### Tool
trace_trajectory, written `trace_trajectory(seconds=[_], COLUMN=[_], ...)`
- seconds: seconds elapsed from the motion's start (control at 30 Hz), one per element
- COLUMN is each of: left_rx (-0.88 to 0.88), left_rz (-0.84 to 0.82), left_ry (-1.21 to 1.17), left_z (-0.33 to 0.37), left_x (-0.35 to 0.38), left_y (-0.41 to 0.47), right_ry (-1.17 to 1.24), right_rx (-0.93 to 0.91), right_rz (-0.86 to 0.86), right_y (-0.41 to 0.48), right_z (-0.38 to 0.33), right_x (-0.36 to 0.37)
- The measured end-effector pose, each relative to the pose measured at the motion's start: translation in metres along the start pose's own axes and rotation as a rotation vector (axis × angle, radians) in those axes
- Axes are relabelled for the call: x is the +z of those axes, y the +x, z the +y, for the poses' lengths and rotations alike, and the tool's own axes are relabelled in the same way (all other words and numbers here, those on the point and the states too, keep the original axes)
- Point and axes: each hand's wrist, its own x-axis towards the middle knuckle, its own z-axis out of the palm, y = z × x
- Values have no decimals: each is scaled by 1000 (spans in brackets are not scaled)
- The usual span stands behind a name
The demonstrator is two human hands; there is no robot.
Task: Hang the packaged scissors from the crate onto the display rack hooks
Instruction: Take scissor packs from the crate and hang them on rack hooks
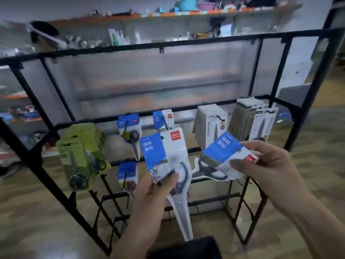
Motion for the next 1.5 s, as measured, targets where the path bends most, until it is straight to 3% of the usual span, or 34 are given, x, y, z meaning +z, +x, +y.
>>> trace_trajectory(seconds=[0.13,0.37,0.63,1.0,1.23,1.5], left_rx=[35,20,17,-111,-266,-393], left_rz=[-85,-95,-29,288,550,579], left_ry=[31,61,62,79,66,223], left_z=[14,16,8,-40,-48,-49], left_x=[-23,-16,25,32,-26,-122], left_y=[2,5,21,29,16,45], right_ry=[38,74,135,298,124,-41], right_rx=[-16,113,156,357,487,546], right_rz=[35,91,-19,-165,-246,-192], right_y=[-5,-7,24,78,91,92], right_z=[-11,-4,-2,63,115,139], right_x=[25,32,-6,-30,18,80])
